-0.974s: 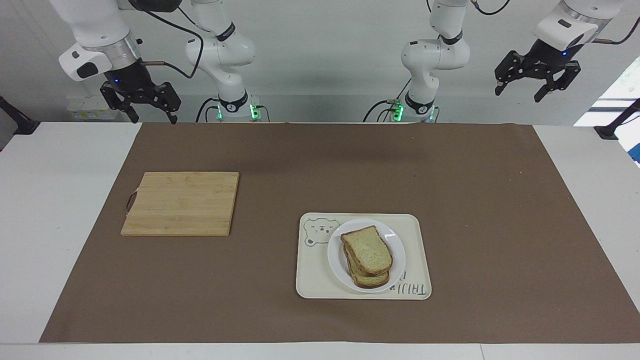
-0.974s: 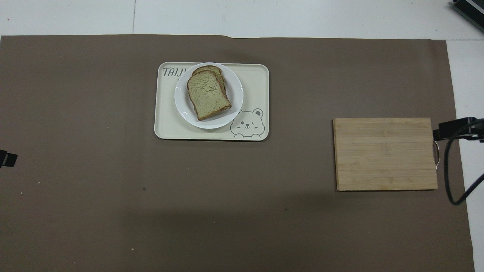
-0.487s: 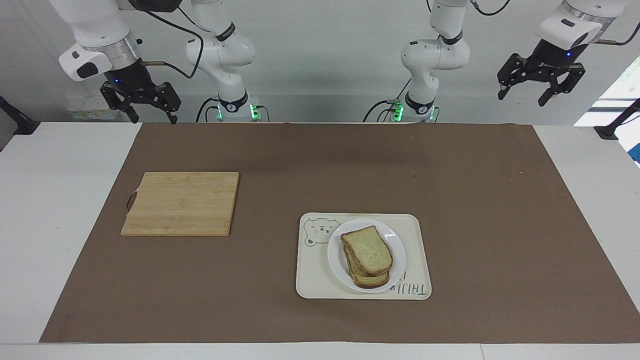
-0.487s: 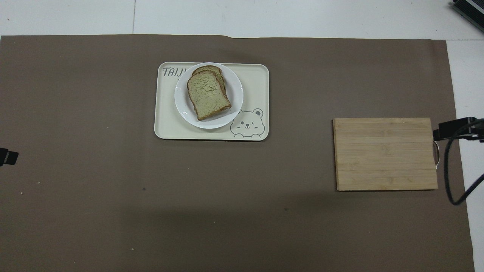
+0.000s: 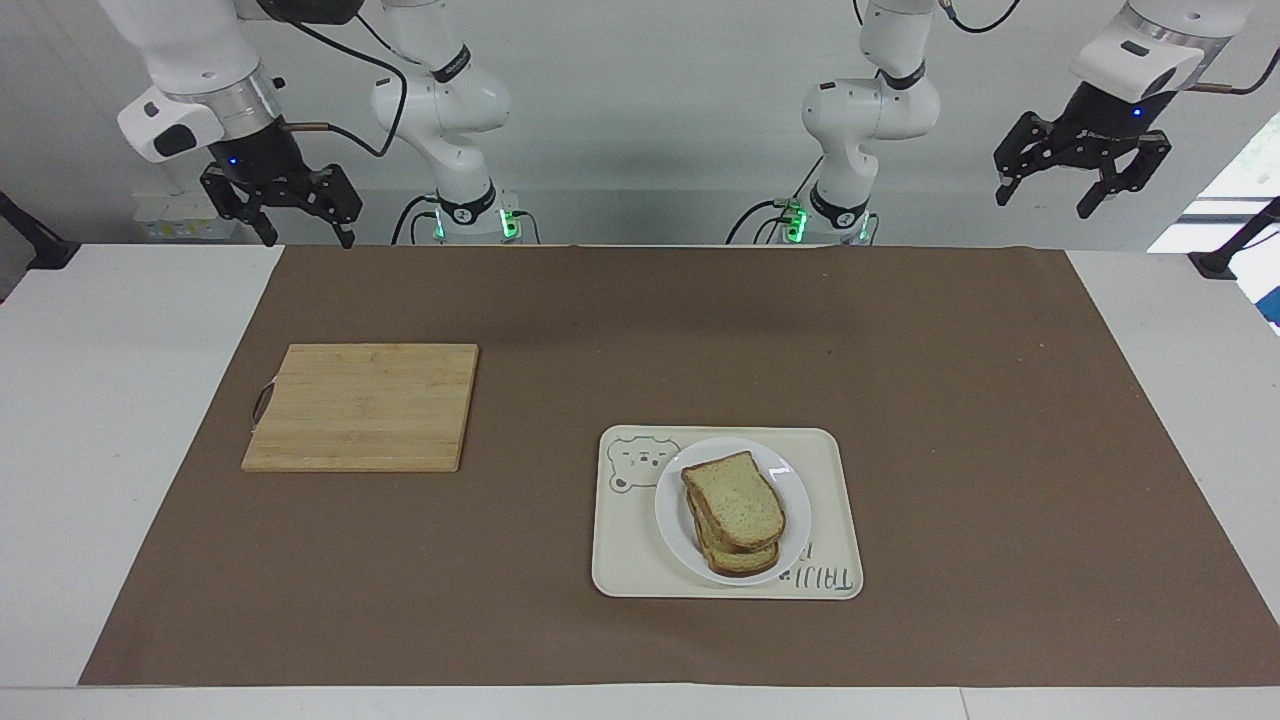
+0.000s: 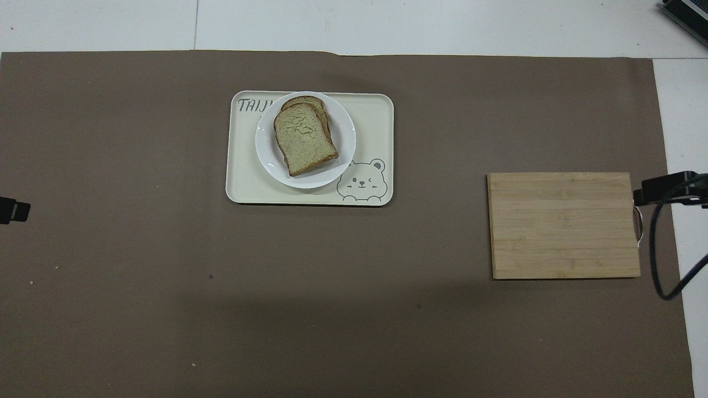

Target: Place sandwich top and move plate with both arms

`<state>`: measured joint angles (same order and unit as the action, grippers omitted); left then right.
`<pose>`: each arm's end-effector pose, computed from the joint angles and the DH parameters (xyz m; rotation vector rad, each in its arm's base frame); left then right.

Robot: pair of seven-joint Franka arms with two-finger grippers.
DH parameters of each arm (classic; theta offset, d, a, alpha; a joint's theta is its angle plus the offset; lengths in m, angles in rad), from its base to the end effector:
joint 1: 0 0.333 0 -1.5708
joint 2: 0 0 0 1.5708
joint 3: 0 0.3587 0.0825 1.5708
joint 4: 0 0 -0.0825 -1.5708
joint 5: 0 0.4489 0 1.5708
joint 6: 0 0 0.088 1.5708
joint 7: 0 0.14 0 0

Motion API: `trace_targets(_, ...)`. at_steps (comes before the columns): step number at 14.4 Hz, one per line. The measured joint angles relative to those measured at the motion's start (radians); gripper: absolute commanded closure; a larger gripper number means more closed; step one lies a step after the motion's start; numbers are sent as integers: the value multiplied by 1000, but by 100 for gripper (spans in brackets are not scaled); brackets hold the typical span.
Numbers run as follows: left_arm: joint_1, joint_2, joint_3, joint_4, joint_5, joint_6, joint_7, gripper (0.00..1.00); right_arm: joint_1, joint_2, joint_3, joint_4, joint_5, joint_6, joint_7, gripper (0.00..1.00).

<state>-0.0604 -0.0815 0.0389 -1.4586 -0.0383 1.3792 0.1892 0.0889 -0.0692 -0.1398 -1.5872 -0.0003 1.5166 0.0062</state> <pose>0.5657 -0.0169 0.7249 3.0827 -0.3376 0.0085 0.5885 -0.0330 0.6621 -3.1309 0.0889 0.0029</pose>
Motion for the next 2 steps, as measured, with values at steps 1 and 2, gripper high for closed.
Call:
trace_targets(1,0,0,0,0,0,-5,-24,0,0,0,0,0,0,0,0,0)
trace_targets(2,0,0,0,0,0,-7,-40,0,0,0,0,0,0,0,0,0)
